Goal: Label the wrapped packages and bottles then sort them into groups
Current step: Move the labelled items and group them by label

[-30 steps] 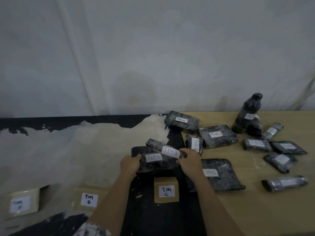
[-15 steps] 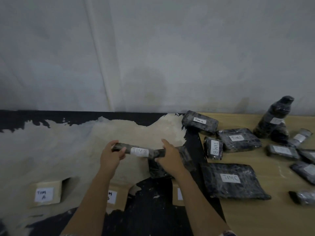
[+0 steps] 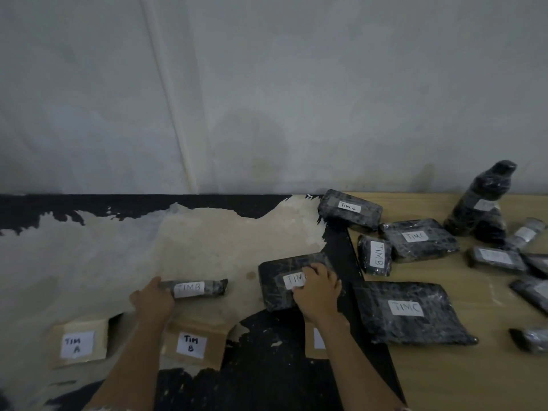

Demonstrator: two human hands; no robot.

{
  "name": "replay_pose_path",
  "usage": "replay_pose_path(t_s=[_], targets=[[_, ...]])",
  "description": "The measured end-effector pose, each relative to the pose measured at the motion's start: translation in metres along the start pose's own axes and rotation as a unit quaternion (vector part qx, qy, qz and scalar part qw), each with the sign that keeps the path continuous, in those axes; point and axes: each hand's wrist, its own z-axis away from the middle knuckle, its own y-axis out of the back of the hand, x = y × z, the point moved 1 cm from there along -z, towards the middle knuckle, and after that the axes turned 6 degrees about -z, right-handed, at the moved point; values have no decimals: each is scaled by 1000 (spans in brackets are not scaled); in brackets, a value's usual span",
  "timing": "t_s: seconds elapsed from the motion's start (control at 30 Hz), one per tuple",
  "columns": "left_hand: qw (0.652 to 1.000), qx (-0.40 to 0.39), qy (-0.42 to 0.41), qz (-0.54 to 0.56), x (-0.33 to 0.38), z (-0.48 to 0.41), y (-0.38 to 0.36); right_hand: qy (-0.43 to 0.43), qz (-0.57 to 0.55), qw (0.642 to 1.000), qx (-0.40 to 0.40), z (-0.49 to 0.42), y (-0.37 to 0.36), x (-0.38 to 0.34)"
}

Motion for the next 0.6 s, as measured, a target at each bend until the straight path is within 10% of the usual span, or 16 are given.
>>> replay_pose_path(t_s=[0.17, 0.37, 0.6], targets=[[975, -13, -85, -205, 14, 32, -4, 14, -4, 1000, 11, 1, 0, 6], [829, -399, -220, -324, 16, 52, -9, -41, -19, 998, 52, 6, 2, 14], [819, -374, -236, -365, 0, 37, -8, -64, -65, 995, 33, 13, 6, 13]])
